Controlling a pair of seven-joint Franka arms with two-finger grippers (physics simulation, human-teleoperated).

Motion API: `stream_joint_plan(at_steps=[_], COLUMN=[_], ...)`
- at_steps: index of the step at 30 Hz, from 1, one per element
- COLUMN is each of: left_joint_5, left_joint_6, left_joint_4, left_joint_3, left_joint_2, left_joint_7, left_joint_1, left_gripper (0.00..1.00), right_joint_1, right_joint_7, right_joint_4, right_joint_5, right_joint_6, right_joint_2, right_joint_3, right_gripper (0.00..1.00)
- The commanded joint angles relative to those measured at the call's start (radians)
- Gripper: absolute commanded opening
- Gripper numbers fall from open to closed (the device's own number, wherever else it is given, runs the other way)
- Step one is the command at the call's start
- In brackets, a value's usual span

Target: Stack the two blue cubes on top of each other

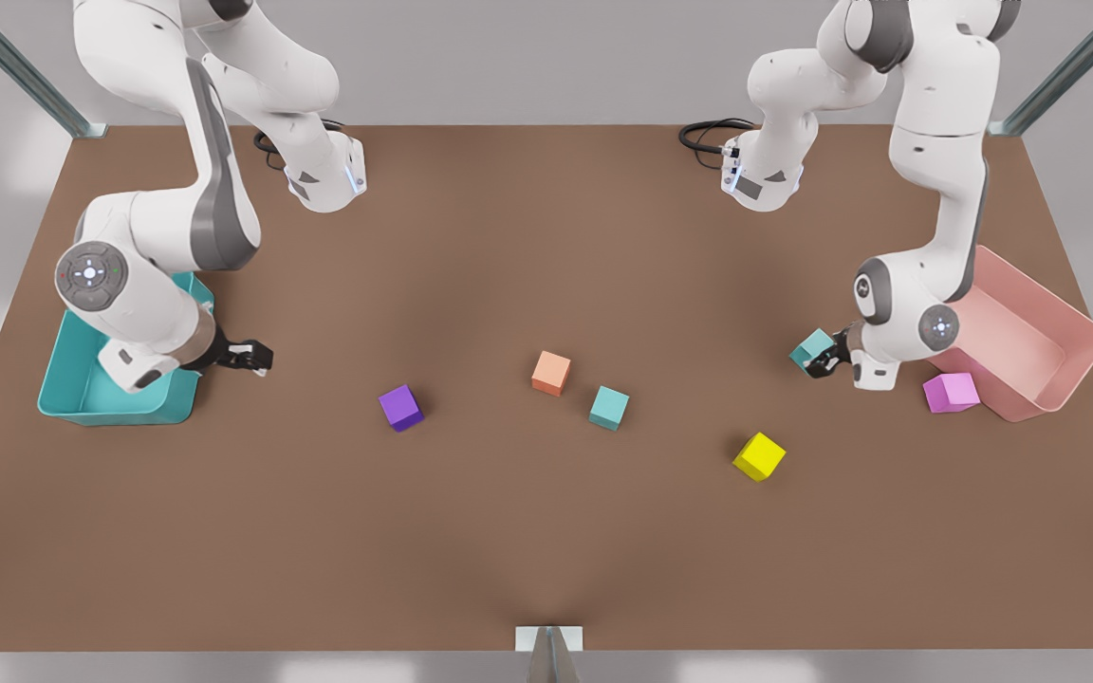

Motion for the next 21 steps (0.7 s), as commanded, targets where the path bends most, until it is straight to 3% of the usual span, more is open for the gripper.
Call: stream_joint_plan(at_steps=[1,5,6,7,9,13,15,18,21], left_joint_5=[0.001,0.001,-0.008,-0.048,-0.049,-0.040,0.081,0.086,0.084], left_joint_6=[0.008,0.011,0.011,0.017,0.024,-0.016,-0.085,-0.320,-0.412], left_joint_4=[-0.002,-0.002,0.000,0.000,0.000,0.011,0.054,0.228,0.359], left_joint_3=[0.000,0.000,0.000,0.000,0.000,0.000,-0.001,-0.133,-0.236], left_joint_2=[0.019,0.045,0.051,0.052,0.057,-0.003,-0.038,-0.041,-0.040], left_joint_7=[-0.067,-0.067,-0.067,-0.063,-0.060,0.045,0.082,0.038,-0.177], left_joint_1=[-0.003,-0.003,-0.004,-0.003,-0.003,0.005,0.005,-0.015,-0.270], left_gripper=[1.00,1.00,0.95,0.61,0.45,0.49,0.49,0.49,0.49], right_joint_1=[0.006,0.008,0.015,0.019,0.020,0.023,0.025,0.028,0.028], right_joint_7=[-0.188,-0.187,-0.184,-0.182,-0.180,-0.176,-0.176,-0.176,-0.176], right_joint_4=[0.000,0.002,0.002,0.002,0.002,0.002,0.000,0.002,0.002], right_joint_5=[-0.004,-0.007,-0.008,-0.008,-0.010,-0.008,-0.008,-0.008,-0.008], right_joint_6=[0.011,0.011,0.011,0.012,0.012,0.017,0.017,0.018,0.017], right_joint_2=[0.002,0.005,0.006,0.008,0.008,0.009,0.009,0.014,0.014], right_joint_3=[0.000,0.000,0.000,0.000,0.000,0.000,0.000,0.000,-0.001], right_gripper=[1.00,1.00,1.00,1.00,1.00,1.00,1.00,1.00,1.00])
